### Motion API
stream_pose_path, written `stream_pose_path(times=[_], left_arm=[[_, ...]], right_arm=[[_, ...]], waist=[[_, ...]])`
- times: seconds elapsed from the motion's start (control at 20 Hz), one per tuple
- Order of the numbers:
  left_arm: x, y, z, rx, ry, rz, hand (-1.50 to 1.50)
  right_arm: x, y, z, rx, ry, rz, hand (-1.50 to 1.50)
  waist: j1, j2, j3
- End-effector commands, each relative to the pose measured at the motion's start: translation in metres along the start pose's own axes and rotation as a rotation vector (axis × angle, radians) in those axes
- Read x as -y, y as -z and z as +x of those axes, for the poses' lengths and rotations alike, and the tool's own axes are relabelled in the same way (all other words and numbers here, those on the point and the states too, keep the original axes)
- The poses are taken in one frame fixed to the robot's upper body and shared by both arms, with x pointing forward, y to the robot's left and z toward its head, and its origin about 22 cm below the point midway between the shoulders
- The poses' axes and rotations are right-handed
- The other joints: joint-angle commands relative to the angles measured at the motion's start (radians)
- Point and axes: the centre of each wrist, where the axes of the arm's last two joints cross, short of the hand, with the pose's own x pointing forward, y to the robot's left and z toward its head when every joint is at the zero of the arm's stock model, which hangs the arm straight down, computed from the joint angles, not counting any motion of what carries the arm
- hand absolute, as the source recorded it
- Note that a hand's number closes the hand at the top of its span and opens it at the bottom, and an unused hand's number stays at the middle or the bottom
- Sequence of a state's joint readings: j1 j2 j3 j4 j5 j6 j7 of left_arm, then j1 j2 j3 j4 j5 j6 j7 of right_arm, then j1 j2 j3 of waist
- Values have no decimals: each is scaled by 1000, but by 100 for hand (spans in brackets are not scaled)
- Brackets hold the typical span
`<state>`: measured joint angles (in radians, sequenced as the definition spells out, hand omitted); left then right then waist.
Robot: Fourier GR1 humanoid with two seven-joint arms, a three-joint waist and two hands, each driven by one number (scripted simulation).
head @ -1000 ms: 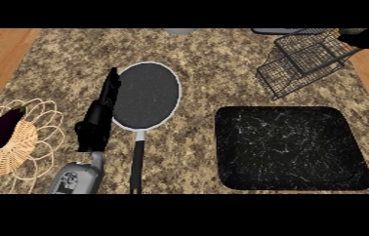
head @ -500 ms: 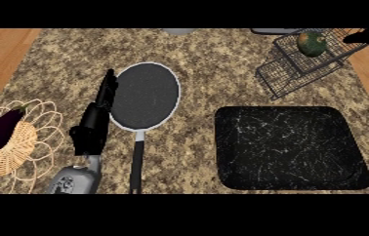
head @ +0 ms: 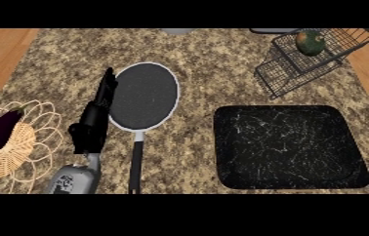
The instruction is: Pick the squash from the tray and place it in the tiered basket
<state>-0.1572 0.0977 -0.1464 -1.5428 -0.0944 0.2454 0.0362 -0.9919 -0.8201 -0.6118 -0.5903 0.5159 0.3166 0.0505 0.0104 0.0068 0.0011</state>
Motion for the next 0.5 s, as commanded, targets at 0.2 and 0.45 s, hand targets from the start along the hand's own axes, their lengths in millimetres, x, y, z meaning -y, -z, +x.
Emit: stream_pose_path(times=[0.2, 0.45], left_arm=[[1, -5, -3, 9, -15, 7, 0], [-4, 0, -2, 4, -9, -10, 0]], right_arm=[[89, -51, -92, -60, 194, -71, -150], [142, -98, -125, -36, 203, -42, -150]], waist=[[2, 4, 3], [-5, 6, 5]])
